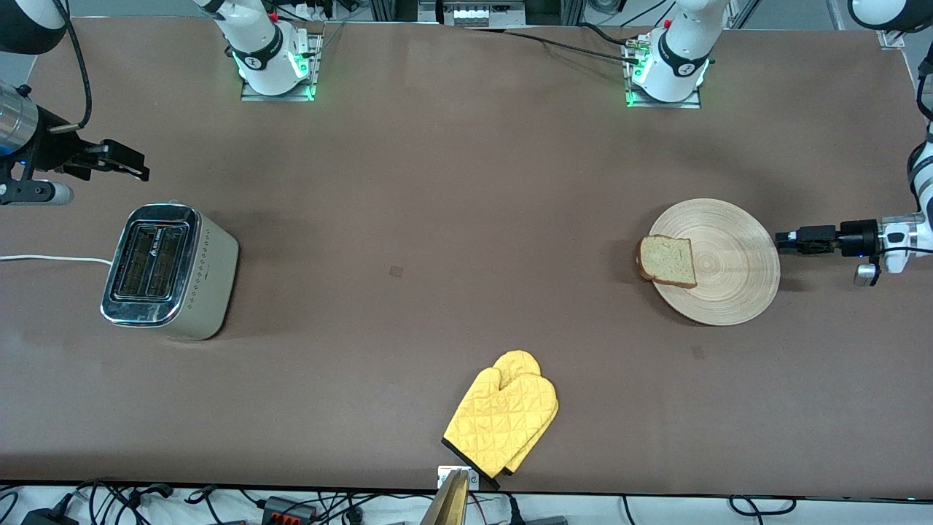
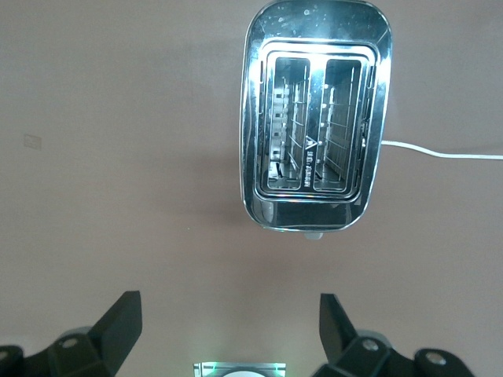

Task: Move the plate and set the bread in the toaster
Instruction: 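Reach the left gripper toward the wooden plate rim, then push the wooden plate with the left gripper toward the toaster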

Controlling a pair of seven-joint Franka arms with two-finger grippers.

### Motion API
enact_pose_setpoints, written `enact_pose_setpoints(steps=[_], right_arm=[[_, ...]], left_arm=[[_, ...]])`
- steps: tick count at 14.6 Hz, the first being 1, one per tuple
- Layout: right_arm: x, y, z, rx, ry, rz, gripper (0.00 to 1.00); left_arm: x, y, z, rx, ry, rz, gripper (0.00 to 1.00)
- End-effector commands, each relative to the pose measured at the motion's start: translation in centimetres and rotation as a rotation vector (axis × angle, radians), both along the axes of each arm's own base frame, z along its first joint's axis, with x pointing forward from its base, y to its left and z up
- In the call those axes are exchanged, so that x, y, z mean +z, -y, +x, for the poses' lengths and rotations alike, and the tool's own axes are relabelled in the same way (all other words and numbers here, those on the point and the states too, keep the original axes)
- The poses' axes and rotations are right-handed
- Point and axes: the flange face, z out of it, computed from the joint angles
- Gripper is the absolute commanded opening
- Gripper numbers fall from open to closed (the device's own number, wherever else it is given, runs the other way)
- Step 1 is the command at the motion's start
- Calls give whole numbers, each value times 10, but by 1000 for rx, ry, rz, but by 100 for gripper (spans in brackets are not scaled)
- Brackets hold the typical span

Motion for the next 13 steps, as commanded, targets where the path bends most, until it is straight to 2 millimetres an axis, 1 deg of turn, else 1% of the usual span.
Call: enact_pose_setpoints(steps=[1,2,3,6,7,8,10,12,13], right_arm=[[5,2,0,11,-6,23,100],[5,2,0,11,-6,23,100],[4,2,0,11,-9,23,100],[5,1,0,12,-6,23,100],[5,1,0,13,-6,23,100],[5,1,0,11,-6,23,100],[6,-2,0,17,-5,23,100],[7,-4,0,23,-2,23,100],[7,-4,1,23,-3,23,100]], left_arm=[[-22,5,5,26,11,-62,66],[-26,6,4,26,6,-67,53],[-28,6,4,28,5,-65,45],[-30,10,5,26,-6,-68,12],[-29,9,6,26,-2,-66,4],[-28,8,6,28,-2,-65,1],[-26,7,7,29,4,-65,1],[-22,12,11,19,3,-74,1],[-15,18,15,3,11,-81,1]])
